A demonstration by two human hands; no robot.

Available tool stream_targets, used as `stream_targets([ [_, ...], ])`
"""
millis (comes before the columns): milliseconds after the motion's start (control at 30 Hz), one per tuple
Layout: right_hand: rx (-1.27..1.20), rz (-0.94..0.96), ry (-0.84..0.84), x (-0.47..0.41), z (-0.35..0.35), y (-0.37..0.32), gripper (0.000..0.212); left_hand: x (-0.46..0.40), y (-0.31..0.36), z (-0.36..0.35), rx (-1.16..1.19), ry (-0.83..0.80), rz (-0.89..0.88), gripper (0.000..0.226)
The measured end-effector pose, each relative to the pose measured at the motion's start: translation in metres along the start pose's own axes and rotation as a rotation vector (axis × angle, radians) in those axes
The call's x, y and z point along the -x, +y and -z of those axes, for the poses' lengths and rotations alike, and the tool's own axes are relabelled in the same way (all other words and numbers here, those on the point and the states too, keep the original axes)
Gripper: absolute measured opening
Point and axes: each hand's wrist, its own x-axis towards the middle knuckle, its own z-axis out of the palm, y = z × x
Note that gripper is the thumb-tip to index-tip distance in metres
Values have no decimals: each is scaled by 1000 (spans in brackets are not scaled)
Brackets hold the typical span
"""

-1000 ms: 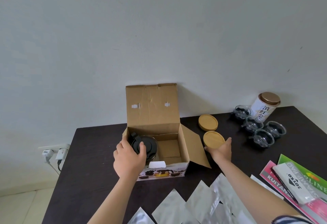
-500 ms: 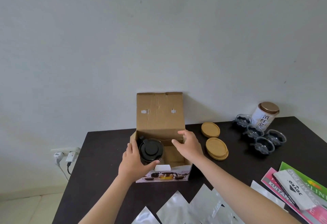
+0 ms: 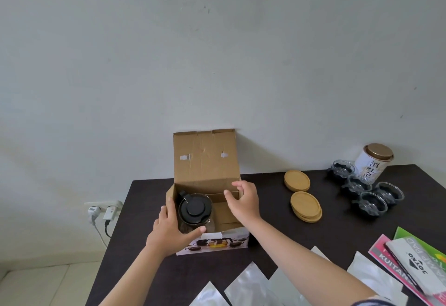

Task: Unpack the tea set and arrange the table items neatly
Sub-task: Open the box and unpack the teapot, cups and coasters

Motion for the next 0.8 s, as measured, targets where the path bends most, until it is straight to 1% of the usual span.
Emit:
stream_targets([
  [100, 68, 25, -58, 1, -7, -9, 32, 4, -3, 4, 26, 3, -5, 148],
  [200, 189, 103, -152, 2, -15, -20, 43, 4, -4, 4, 43, 12, -23, 156],
  [300, 249, 142, -418, 4, -32, -39, 69, 5, -3, 3, 97, 33, -31, 160],
  [367, 353, 159, -587, 5, -45, -50, 85, 6, -4, 3, 149, 25, -26, 164],
  [467, 594, 208, -712, 1, -60, -57, 99, 9, -6, 1, 217, 22, -20, 170],
  [567, 693, 189, -740, -3, -68, -58, 101, 10, -6, 1, 253, 38, -21, 171],
  [667, 729, 220, -674, -4, -69, -59, 96, 10, -6, 2, 259, 51, -27, 170],
  [733, 701, 230, -640, -4, -64, -61, 96, 9, -7, 2, 249, 62, -36, 169],
  [800, 607, 217, -619, -4, -50, -67, 94, 9, -7, 1, 244, 70, -39, 168],
])
